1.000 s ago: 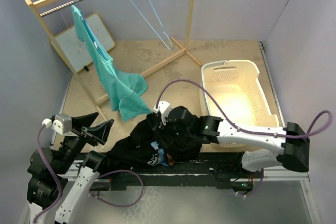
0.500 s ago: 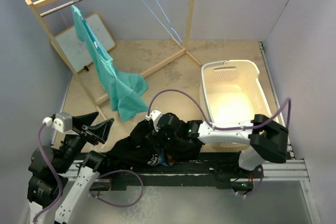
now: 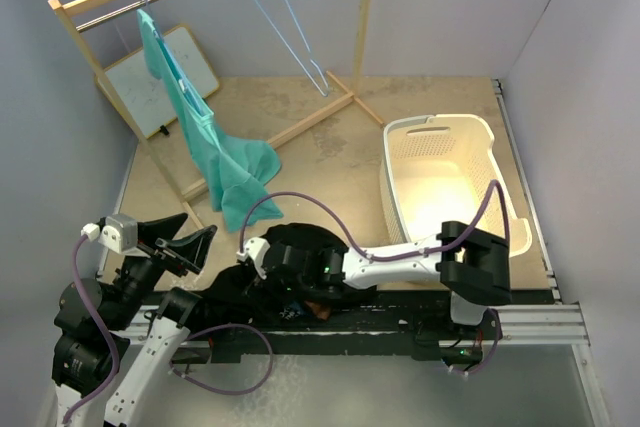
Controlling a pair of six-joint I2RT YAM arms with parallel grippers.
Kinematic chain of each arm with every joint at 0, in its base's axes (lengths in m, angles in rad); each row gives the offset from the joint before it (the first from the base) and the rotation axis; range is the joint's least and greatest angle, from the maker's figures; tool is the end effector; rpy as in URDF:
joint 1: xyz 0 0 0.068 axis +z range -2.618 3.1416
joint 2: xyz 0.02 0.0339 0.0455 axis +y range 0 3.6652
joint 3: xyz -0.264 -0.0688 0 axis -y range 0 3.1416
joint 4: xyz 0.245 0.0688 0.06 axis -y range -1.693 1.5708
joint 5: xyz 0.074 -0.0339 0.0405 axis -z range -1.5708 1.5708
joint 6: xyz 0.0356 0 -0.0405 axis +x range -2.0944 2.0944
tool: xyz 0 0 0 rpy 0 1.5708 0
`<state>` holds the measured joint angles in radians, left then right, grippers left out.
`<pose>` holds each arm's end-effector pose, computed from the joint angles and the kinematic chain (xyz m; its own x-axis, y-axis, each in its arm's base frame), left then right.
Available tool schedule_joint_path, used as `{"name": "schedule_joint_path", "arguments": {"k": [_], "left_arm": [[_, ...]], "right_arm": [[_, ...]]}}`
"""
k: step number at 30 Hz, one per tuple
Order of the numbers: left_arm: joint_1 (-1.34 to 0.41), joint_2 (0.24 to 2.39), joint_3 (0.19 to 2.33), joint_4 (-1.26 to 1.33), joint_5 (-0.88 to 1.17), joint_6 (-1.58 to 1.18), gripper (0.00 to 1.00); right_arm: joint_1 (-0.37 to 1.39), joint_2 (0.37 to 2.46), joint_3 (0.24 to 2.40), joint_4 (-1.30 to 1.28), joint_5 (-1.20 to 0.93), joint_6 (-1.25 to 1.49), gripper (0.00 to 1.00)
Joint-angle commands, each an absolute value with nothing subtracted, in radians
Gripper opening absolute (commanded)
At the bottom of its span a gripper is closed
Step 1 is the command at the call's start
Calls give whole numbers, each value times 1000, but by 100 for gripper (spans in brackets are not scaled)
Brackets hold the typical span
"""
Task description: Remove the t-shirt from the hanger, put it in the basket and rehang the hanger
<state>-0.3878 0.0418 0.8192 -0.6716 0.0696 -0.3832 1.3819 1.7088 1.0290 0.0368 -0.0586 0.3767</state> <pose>-0.0031 -0.0014 0.3507 -0.0743 -0.3725 -0.9250 0.4458 0.8173 -0.3650 0.0678 0.3660 0.2020 -0.4686 -0.4956 -0.7313 -0.8785 0.3481 0.3270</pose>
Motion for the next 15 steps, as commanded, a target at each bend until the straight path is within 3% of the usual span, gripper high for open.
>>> {"name": "schedule_joint_path", "arguments": {"k": [1, 7, 9, 11, 14, 15], "left_arm": [[-390, 44, 819, -642, 55, -395, 76], [-391, 41, 819, -643, 52, -396, 76], [-391, 40, 819, -644, 51, -397, 76], [-390, 41, 818, -644, 49, -396, 76], [-390, 42, 819, -644, 49, -397, 76], [-390, 41, 819, -644, 48, -397, 76]], "right_arm": [[1387, 1763, 1077, 11, 82, 416, 91], [1387, 1799, 1095, -75, 244, 464, 90], [1387, 1807, 1093, -115, 268, 512, 83], [1387, 1812, 1082, -118, 254, 532, 59], [1387, 1771, 1037, -97, 294, 571, 4], [1387, 1740, 1019, -88, 312, 589, 0]]}}
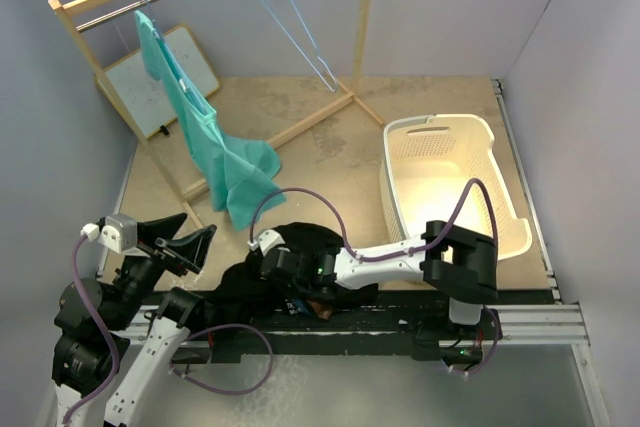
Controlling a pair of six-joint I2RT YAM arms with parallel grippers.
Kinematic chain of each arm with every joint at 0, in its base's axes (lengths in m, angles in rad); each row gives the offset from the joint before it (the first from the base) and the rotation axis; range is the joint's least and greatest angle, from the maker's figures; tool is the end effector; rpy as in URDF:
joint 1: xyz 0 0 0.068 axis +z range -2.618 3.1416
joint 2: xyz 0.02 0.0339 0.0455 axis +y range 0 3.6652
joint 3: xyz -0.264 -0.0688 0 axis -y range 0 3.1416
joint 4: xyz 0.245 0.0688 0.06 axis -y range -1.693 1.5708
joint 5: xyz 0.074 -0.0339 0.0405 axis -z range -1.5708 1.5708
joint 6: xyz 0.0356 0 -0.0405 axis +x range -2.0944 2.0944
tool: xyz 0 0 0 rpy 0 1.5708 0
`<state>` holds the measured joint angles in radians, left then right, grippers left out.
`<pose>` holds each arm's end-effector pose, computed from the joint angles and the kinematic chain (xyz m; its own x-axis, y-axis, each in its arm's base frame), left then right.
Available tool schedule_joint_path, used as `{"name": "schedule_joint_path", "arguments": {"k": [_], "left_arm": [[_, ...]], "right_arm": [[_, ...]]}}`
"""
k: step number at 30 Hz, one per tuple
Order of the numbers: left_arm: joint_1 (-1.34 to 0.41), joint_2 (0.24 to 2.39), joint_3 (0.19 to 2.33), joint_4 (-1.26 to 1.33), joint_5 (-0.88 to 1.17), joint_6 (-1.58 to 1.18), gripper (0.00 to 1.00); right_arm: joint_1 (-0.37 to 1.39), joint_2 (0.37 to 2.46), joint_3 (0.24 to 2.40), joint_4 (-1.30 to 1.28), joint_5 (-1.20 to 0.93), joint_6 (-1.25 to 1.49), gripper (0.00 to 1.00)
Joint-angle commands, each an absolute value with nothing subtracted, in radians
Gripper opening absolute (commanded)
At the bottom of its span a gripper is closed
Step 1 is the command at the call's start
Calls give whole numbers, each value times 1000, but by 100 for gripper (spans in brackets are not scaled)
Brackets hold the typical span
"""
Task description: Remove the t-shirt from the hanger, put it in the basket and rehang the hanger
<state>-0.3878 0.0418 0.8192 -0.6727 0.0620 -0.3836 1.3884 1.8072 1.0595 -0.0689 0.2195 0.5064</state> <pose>-0.0030 -0.0012 0.3506 -0.0729 -0.3737 -0.9247 0.4391 0.8204 -0.3662 0.0760 0.3691 0.1683 -0.5680 -0.4698 -0.6757 -0.7516 0.6307 0.1933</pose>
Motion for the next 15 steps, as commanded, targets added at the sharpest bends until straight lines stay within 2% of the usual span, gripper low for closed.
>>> {"name": "schedule_joint_path", "arguments": {"k": [1, 7, 9, 12, 15], "left_arm": [[-390, 41, 819, -644, 49, -397, 76], [-390, 45, 820, -644, 51, -397, 76], [-391, 47, 820, -643, 52, -396, 76], [-389, 45, 819, -642, 53, -396, 76], [-389, 45, 819, -641, 53, -395, 76]], "right_arm": [[1385, 1687, 985, -81, 344, 608, 0], [1322, 1339, 949, -237, 536, 655, 0], [1208, 1183, 961, -282, 506, 637, 0], [977, 994, 992, -248, 347, 554, 0], [846, 978, 1179, -340, 333, 481, 0]]}}
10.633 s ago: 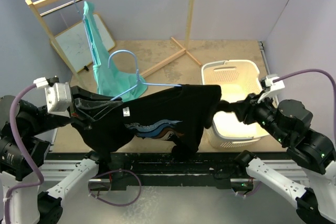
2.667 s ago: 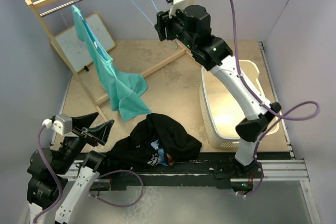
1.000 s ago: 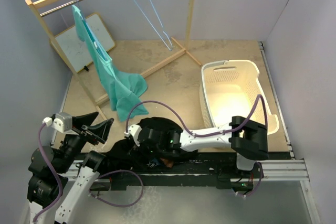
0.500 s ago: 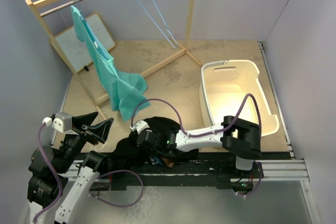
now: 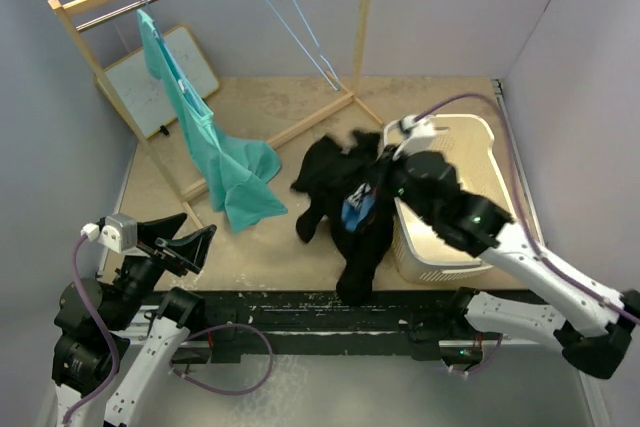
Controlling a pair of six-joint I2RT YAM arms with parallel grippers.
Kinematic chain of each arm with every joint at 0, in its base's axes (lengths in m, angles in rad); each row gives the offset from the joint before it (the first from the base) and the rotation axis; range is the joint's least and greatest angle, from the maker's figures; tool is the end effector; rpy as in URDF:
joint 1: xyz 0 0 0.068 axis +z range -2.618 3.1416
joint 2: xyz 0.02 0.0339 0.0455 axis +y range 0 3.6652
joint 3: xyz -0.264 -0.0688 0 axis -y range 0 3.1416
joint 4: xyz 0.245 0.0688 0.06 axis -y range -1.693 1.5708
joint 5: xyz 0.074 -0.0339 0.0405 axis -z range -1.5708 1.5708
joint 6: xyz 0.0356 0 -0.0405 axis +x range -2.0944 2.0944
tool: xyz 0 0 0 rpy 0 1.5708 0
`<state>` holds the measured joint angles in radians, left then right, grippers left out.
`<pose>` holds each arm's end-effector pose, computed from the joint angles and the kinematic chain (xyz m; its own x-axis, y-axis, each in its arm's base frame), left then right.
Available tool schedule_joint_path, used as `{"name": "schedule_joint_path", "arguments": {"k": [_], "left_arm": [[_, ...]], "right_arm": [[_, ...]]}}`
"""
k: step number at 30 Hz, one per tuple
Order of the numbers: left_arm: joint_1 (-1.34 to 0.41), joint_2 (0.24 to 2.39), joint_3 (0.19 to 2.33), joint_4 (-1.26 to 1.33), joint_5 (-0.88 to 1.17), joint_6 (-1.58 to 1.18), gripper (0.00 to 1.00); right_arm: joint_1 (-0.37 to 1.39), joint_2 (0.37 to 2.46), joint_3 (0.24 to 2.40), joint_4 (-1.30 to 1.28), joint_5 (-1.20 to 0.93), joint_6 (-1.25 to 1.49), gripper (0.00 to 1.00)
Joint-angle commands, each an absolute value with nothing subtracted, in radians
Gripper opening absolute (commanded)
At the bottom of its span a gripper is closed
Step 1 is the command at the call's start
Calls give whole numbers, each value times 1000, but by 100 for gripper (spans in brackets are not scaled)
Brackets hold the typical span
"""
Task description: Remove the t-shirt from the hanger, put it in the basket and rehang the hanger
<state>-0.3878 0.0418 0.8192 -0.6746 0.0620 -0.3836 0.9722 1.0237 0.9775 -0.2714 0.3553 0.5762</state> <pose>-0.0029 -0.0012 0.3504 -0.0745 -0.3731 -0.9248 0.4385 0.8207 -0.3664 0.1411 0.1848 0.3541 -0.4681 0.2202 -0.8558 -0.3974 0.8125 0.4265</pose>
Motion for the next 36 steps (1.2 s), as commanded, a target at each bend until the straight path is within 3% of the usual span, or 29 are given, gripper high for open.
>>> {"name": "schedule_joint_path", "arguments": {"k": [1, 11, 15, 21, 25, 34, 36], "left_arm": [[-390, 45, 819, -643, 54, -395, 76], [-389, 48, 819, -643, 53, -397, 76], [-390, 53, 819, -643, 59, -397, 76], [-390, 45, 817, -640, 61, -397, 76], [-390, 44, 819, -640, 61, -397, 76], [-391, 44, 819, -642, 62, -400, 76], [-390, 46, 819, -643, 63, -399, 77]], "right_arm": [[839, 1003, 1254, -383, 368, 455, 0], [656, 1153, 1860, -550, 589, 326, 0], [630, 1257, 2107, -647, 805, 229, 0], [610, 1265, 2207, -598, 892, 113, 0], [610, 1252, 2156, -653, 887, 137, 0], [606, 1111, 1623, -714, 796, 344, 0], [604, 1093, 1568, -736, 800, 374, 8]]}}
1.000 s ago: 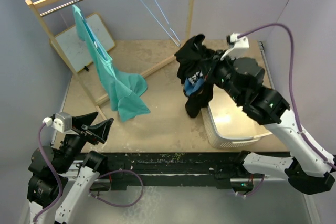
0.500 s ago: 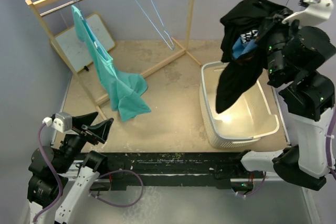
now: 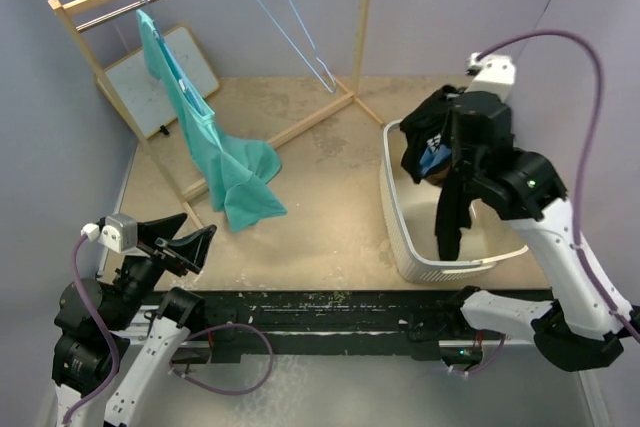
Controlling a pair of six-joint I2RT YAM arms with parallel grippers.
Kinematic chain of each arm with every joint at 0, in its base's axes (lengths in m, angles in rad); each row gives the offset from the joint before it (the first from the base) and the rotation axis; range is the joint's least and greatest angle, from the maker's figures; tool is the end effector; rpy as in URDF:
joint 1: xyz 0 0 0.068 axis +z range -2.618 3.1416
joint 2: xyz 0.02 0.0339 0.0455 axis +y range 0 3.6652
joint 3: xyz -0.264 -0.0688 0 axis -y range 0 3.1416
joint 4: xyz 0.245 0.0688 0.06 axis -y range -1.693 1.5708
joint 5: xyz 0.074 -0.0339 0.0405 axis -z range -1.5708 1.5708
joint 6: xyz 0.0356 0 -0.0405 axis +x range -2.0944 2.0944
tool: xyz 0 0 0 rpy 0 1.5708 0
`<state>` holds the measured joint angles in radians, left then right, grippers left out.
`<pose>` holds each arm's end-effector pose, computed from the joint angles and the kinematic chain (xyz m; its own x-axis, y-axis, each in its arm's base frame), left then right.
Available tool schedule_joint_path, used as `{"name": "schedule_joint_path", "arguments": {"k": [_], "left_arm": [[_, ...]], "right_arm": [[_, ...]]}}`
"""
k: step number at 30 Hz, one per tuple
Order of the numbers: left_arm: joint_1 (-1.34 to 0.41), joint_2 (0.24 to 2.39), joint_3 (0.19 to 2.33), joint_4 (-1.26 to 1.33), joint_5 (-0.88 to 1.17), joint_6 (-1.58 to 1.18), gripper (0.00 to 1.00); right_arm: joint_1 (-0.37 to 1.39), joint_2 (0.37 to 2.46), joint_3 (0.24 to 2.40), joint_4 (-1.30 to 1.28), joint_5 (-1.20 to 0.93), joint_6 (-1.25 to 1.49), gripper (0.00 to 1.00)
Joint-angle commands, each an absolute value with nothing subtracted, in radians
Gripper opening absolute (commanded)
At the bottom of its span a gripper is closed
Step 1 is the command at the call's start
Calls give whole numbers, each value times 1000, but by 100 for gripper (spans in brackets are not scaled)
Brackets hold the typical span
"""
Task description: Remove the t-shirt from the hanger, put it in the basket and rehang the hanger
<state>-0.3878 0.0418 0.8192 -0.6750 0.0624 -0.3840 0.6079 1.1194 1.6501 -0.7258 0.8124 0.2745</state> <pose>-0.0029 -0.0012 0.3503 -0.0752 -0.3732 -0.9247 0.4386 0.8204 -0.3668 0.1645 0.0830 0.5077 -0.1012 0.1567 -0.9824 0.2277 0.9649 0.1305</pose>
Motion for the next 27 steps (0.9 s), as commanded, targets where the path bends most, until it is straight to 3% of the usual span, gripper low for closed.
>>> {"name": "schedule_joint_path", "arguments": {"k": [1, 4, 9, 12, 14, 15, 20, 27], "left_arm": [[-391, 46, 819, -642, 63, -400, 77], [-390, 44, 819, -641, 64, -399, 77], [-388, 34, 820, -645, 56, -400, 77], [-389, 19, 824, -654, 20, -406, 77], [-388, 15, 825, -661, 5, -410, 77], [-387, 15, 826, -662, 2, -411, 77], [-387, 18, 828, -667, -6, -413, 77], [-385, 14, 829, -670, -15, -416, 77]], "right_arm": [[603, 1084, 1542, -747, 799, 385, 20], [603, 1062, 1516, -762, 751, 388, 54], [604, 1065, 1577, -729, 591, 332, 69], [604, 1117, 1643, -709, 333, 300, 75], [619, 1171, 1691, -693, 147, 257, 84], [672, 1195, 1711, -672, 103, 248, 85], [1013, 1407, 1956, -653, 264, 201, 85], [1072, 1701, 2326, -580, 168, 127, 67]]}}
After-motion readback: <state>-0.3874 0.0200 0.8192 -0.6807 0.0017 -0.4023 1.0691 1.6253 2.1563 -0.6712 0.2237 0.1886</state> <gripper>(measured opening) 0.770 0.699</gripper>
